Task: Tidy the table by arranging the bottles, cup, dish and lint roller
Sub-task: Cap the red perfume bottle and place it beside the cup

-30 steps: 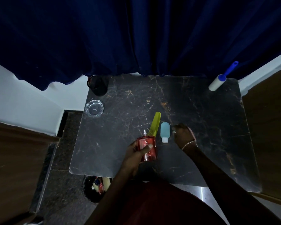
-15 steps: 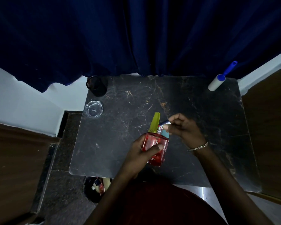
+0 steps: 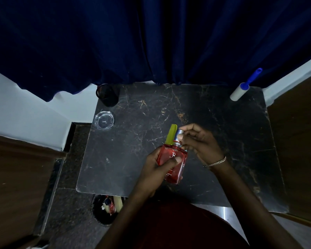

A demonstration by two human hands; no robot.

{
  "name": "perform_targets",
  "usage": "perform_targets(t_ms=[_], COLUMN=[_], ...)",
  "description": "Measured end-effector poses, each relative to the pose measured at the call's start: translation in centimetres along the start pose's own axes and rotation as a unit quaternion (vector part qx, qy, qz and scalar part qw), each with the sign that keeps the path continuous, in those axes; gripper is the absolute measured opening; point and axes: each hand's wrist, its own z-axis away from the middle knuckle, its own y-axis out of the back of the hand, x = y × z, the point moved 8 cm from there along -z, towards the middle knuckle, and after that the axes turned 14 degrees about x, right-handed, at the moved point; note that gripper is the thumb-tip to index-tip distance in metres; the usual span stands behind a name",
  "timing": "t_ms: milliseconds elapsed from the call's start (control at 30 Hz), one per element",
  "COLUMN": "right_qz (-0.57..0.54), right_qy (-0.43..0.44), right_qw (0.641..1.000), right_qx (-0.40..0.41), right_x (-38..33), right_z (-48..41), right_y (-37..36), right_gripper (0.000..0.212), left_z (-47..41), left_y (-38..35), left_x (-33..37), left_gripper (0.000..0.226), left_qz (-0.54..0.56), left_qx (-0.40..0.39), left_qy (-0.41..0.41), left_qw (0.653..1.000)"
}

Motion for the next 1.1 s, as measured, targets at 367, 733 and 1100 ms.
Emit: perform_targets(t_ms=[367, 733, 1100], right_qz=[-0.014, -0.014, 0.015], right_qy=[0.003, 0.027, 0.052], right_qw=[1.0, 1.0, 0.999], right_qx=[0.019, 0.006, -0.002], right_x=[-0.4, -1.4, -2.0], right_z=[0.3, 0.5, 0.4], right_y=[-0.1, -0.2, -1.2], right_gripper=[0.037, 0.034, 0.024], left_z=[-0.5, -0.3, -0.7], left_y=[0.3, 0.0, 0.4], left_x=[0.5, 1.2, 1.5], left_gripper=[0.039, 0.043, 0.043], left_qz=[0.021, 0.041, 0.048], left_qx=[-0.002, -0.017, -0.002], left_qy=[0.005, 0.004, 0.001], left_qw=[1.0, 0.999, 0.999])
